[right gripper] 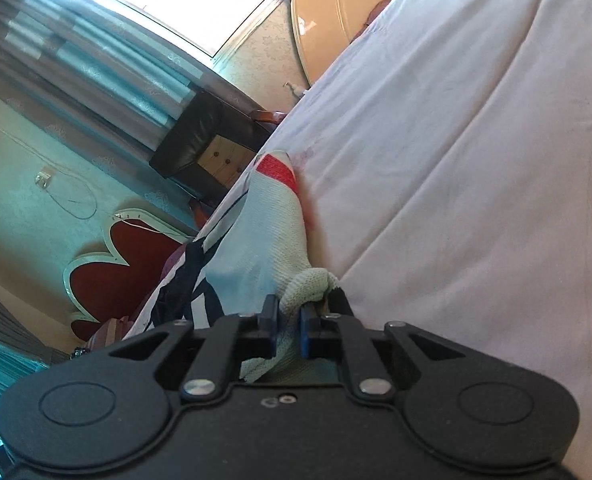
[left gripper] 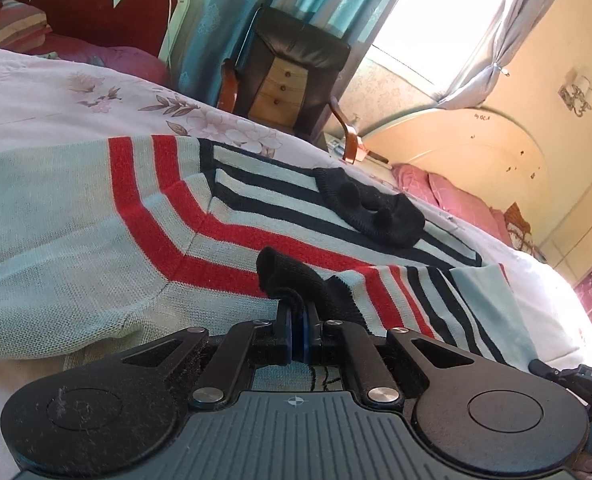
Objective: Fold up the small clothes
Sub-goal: 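Grasp the other black cuff with the left gripper while the right gripper lays its sleeve down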
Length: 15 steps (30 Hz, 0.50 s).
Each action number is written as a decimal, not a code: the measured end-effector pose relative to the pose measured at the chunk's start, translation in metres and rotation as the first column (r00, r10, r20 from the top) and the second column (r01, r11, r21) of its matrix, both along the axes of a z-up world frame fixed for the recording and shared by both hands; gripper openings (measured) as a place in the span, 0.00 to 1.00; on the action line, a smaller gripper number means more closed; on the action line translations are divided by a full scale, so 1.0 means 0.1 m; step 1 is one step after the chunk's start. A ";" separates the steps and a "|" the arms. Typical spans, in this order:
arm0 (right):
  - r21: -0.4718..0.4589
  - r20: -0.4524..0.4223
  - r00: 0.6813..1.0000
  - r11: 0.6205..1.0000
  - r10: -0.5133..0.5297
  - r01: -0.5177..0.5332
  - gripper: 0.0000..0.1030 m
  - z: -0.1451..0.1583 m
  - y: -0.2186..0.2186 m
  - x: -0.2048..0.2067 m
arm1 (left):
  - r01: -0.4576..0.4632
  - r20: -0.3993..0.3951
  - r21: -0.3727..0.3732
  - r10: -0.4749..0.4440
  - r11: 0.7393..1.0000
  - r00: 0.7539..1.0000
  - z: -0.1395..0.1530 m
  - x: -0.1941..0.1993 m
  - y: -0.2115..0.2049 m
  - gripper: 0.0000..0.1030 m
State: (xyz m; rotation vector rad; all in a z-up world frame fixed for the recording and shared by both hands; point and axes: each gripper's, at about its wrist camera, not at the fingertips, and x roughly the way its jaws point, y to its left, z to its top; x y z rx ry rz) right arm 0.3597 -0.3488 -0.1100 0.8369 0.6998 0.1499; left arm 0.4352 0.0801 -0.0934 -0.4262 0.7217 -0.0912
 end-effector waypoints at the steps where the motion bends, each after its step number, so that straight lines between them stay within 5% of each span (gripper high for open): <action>1: -0.007 -0.008 1.000 1.000 0.002 -0.002 0.11 -0.01 -0.01 0.01 | 0.000 0.001 0.004 0.000 1.000 1.000 0.00 0.02 0.00 0.05; 5: -0.008 0.002 1.000 1.000 0.003 -0.003 0.11 0.01 -0.03 -0.02 | 0.007 0.000 0.018 -0.007 1.000 1.000 0.03 0.07 -0.01 0.05; 7: -0.029 -0.027 1.000 1.000 -0.001 0.000 0.10 -0.04 -0.01 -0.01 | 0.020 -0.082 0.063 -0.014 0.998 0.997 -0.07 0.11 -0.06 0.05; 11: -0.057 -0.049 0.999 0.998 0.008 -0.010 0.09 -0.04 0.01 -0.01 | 0.038 -0.040 0.128 -0.033 0.991 0.999 -0.07 0.02 -0.11 0.05; 13: -0.069 -0.055 0.998 0.997 0.035 -0.039 0.19 0.04 -0.01 0.00 | 0.000 -0.024 0.179 0.004 0.984 1.000 0.00 -0.06 -0.07 0.26; 14: -0.080 -0.051 0.997 0.995 0.051 -0.055 0.26 0.10 -0.01 -0.02 | -0.031 0.014 0.210 0.028 0.977 0.999 0.06 -0.14 -0.05 0.51; 15: -0.109 -0.027 0.998 0.992 0.059 -0.062 0.28 0.18 -0.02 -0.08 | -0.053 0.064 0.230 0.039 0.972 0.997 0.12 -0.20 -0.05 0.57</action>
